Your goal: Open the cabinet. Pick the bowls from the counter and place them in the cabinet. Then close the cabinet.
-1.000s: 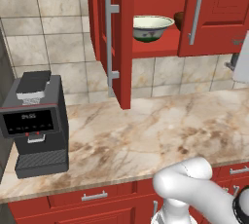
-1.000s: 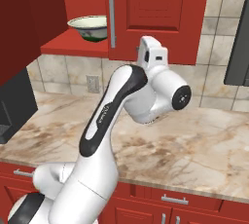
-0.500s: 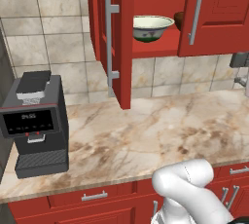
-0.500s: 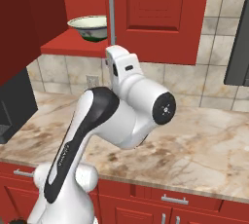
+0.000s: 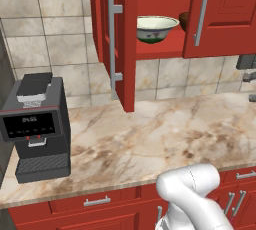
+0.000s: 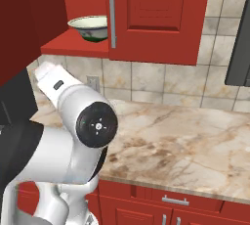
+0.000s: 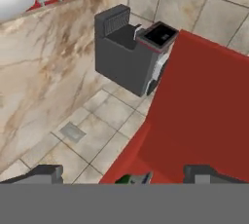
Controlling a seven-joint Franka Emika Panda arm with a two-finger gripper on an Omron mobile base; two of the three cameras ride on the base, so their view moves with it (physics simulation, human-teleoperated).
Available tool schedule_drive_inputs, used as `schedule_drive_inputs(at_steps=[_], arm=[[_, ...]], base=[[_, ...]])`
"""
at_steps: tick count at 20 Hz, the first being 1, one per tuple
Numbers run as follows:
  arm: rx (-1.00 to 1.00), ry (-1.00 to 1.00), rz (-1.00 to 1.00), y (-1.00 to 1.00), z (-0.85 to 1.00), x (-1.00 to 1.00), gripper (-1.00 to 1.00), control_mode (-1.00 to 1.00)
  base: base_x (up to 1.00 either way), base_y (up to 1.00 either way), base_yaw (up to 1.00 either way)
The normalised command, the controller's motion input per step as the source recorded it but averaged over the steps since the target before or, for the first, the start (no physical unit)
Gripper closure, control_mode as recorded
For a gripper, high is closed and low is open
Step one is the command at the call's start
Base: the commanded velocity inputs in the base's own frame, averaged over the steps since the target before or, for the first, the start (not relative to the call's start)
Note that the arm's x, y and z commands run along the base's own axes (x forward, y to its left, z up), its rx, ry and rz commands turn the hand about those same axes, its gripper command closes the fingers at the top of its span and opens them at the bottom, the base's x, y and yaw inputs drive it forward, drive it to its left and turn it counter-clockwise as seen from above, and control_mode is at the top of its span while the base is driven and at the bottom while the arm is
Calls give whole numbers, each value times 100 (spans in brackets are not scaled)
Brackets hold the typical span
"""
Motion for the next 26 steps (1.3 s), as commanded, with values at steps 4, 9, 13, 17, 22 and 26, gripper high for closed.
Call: schedule_drive_inputs(at_steps=[4, 9, 13, 17, 22, 26], arm=[[-45, -39, 8, 69, 4, -100, -100, -100], [-47, -37, 8, 96, 34, -100, -100, -100], [-59, -30, 9, 100, 23, -100, -100, -100], [-61, -27, 2, 100, 27, -100, -100, -100], [-58, -28, 0, 100, 32, -97, -100, -100], [-30, -24, -8, 96, 52, -22, -100, -100]], base=[[0, 0, 0], [0, 0, 0], [0, 0, 0], [0, 0, 0], [0, 0, 0], [0, 0, 0]])
